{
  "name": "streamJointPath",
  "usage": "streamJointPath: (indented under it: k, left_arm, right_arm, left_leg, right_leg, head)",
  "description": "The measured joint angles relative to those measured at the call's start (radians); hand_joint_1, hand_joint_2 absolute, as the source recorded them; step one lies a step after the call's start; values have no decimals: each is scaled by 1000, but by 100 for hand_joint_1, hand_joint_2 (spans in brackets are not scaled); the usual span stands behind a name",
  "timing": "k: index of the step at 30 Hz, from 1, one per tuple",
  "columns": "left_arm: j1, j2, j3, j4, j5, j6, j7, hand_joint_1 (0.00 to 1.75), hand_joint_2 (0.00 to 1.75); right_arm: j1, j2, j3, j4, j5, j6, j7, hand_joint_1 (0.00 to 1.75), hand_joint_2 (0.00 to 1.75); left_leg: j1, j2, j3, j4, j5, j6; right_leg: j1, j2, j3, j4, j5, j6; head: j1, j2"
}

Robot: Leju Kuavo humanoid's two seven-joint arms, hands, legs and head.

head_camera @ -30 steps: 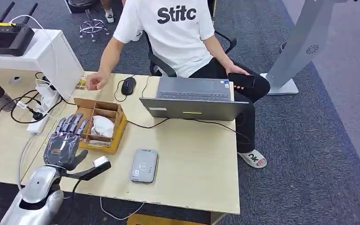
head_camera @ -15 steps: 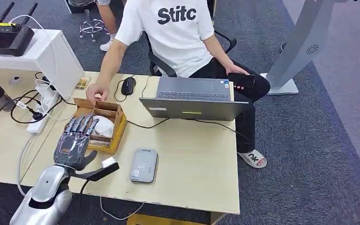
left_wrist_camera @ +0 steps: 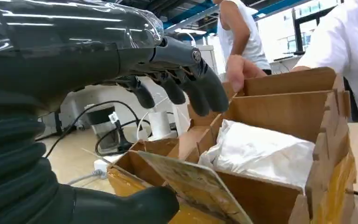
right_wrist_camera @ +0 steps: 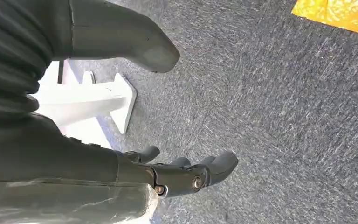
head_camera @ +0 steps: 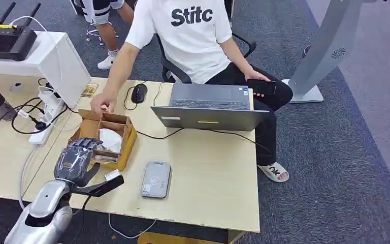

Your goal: Pass the card to the sensor for recognition and then transmit it.

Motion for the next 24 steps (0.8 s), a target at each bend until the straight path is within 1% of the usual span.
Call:
streamJointPath:
  k: [1, 2, 4, 7, 8, 9, 10, 13, 14, 19, 21, 22, 24]
  left_arm:
    - [0, 2, 0, 2, 2, -3, 0, 52, 175]
    - [0, 5, 0, 4, 3, -5, 1, 47, 175]
    - [1, 10, 0, 8, 4, -6, 3, 42, 175]
    - [2, 12, 0, 16, 3, -5, 6, 42, 175]
    - [2, 14, 0, 19, 3, -4, 6, 59, 175]
    - [2, 16, 0, 21, 2, -4, 6, 80, 175]
    - [3, 16, 0, 23, 2, -4, 6, 93, 175]
    - [3, 17, 0, 29, 0, -4, 2, 94, 175]
    - [3, 16, 0, 31, -2, -2, -1, 106, 175]
    - [3, 16, 0, 39, -13, 7, -20, 106, 175]
    - [2, 16, -2, 40, -15, 12, -22, 87, 175]
    - [1, 16, -4, 40, -16, 13, -23, 89, 175]
    - [0, 16, -6, 40, -16, 16, -24, 110, 175]
  right_arm:
    - [0, 0, 0, 0, 0, 0, 0, 0, 175]
    - [0, 0, 0, 0, 0, 0, 2, 0, 175]
    - [0, 0, 0, 0, 0, 0, 3, 0, 175]
    - [0, 0, 0, 0, 0, 0, 4, 0, 175]
    - [0, 0, 0, 0, 0, 0, 4, 0, 175]
    - [0, 0, 0, 0, 0, 0, 4, 0, 175]
    - [0, 0, 0, 0, 0, 0, 4, 0, 175]
    - [0, 0, 0, 0, 0, 0, 3, 0, 175]
    - [0, 0, 0, 0, 0, 0, 3, 0, 175]
    - [0, 0, 0, 0, 0, 1, -1, 0, 175]
    - [0, 0, 0, 0, 0, 1, -1, 0, 175]
    - [0, 0, 0, 0, 0, 1, -1, 0, 175]
    - [0, 0, 0, 0, 0, 2, -1, 0, 175]
  left_leg:
    - [0, 0, 0, 0, 0, 0]
    - [0, 0, 0, 0, 0, 0]
    - [0, 0, 0, 0, 0, 0]
    - [0, 0, 0, 0, 0, 0]
    - [0, 0, 0, 0, 0, 0]
    - [0, 0, 0, 0, 0, 0]
    - [0, 0, 0, 0, 0, 0]
    - [0, 0, 0, 0, 0, 0]
    - [0, 0, 0, 0, 0, 0]
    - [0, 0, 0, 0, 0, 0]
    - [0, 0, 0, 0, 0, 0]
    - [0, 0, 0, 0, 0, 0]
    - [0, 0, 0, 0, 0, 0]
  right_leg:
    - [0, 0, 0, 0, 0, 0]
    - [0, 0, 0, 0, 0, 0]
    - [0, 0, 0, 0, 0, 0]
    - [0, 0, 0, 0, 0, 0]
    - [0, 0, 0, 0, 0, 0]
    - [0, 0, 0, 0, 0, 0]
    - [0, 0, 0, 0, 0, 0]
    - [0, 0, 0, 0, 0, 0]
    - [0, 0, 0, 0, 0, 0]
    - [0, 0, 0, 0, 0, 0]
    - [0, 0, 0, 0, 0, 0]
    - [0, 0, 0, 0, 0, 0]
    - [0, 0, 0, 0, 0, 0]
  head:
    - [0, 0]
    - [0, 0]
    - [0, 0]
    - [0, 0]
    - [0, 0]
    - [0, 0]
    - [0, 0]
    - [0, 0]
    - [0, 0]
    - [0, 0]
    - [0, 0]
    - [0, 0]
    - [0, 0]
